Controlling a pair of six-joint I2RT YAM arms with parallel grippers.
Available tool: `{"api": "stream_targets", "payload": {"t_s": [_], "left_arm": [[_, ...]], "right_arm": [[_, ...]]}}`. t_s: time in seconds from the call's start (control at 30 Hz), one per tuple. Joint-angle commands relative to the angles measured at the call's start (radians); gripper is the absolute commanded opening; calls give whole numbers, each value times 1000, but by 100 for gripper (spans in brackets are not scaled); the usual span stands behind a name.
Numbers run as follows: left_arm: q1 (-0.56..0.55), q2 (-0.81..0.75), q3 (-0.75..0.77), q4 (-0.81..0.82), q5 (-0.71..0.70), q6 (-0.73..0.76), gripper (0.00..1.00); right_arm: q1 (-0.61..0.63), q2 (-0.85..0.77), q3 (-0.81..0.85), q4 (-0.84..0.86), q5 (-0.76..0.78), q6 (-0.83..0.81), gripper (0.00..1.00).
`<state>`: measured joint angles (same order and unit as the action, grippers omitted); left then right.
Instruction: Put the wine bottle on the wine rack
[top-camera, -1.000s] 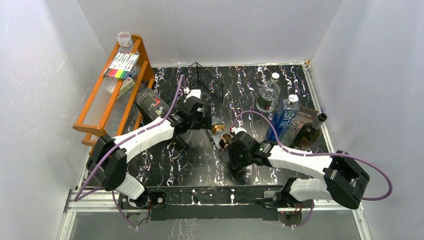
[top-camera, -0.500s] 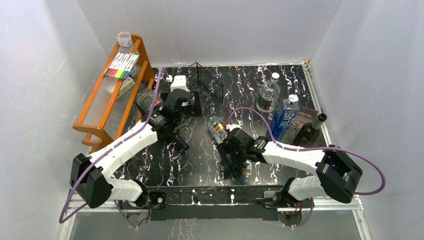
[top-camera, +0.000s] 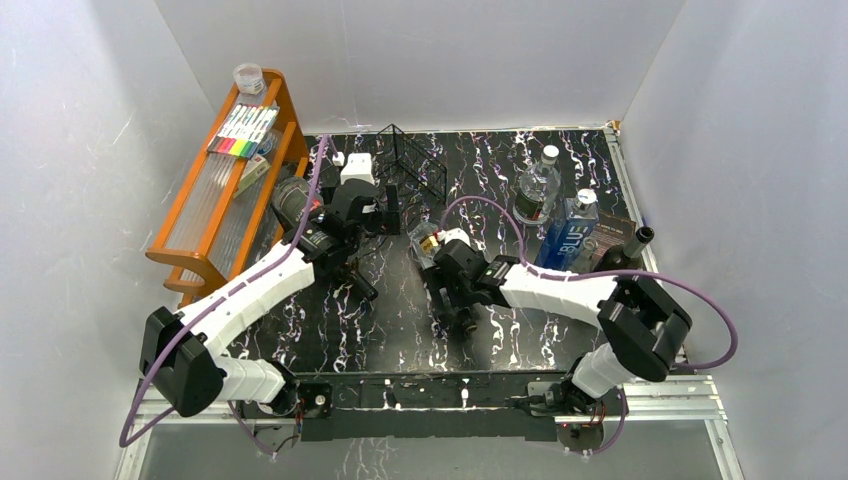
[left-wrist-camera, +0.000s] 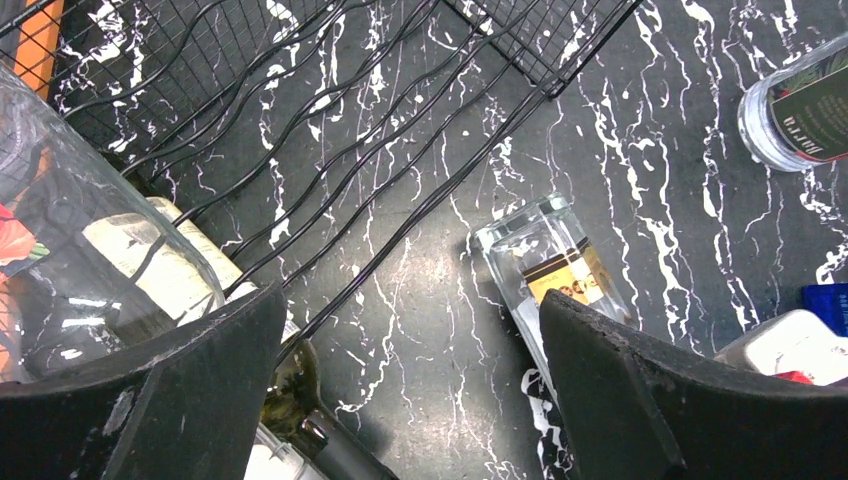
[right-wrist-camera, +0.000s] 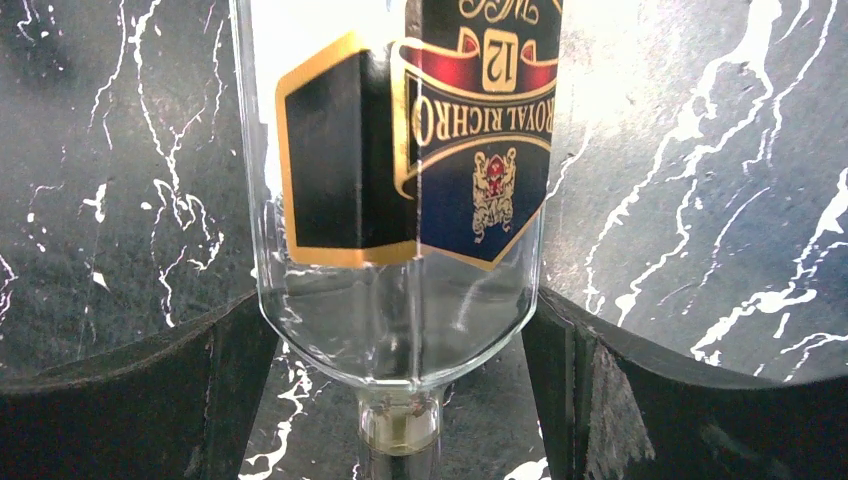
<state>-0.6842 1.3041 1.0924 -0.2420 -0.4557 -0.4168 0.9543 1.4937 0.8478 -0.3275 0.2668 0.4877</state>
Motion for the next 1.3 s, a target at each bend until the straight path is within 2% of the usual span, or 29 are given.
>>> {"api": "stream_targets", "payload": {"t_s": [0.0,0.23,0.43,0.77,0.9,1.27], "left_arm": [[9,-42,-9,-10,3,12,97],[13,-71,22,-17,-3,33,97],[14,-121,75,-41,-1,71,98],[14,-196,79,-45,0,110,98],[14,-199,72,-53,-3,114,98],[14,-200,52,-62,-2,119,98]], "right_arm": [[-10,27,72,-21,93,-28,98],[-19,42,81,6,88,-74,98],[-31,78,121,-56,143,-107,98],[-41,-111,18,81,-29,-138,98],[-44,-146,8,115,-48,-162,98],[-62,19,77,53,21,-202,98]]}}
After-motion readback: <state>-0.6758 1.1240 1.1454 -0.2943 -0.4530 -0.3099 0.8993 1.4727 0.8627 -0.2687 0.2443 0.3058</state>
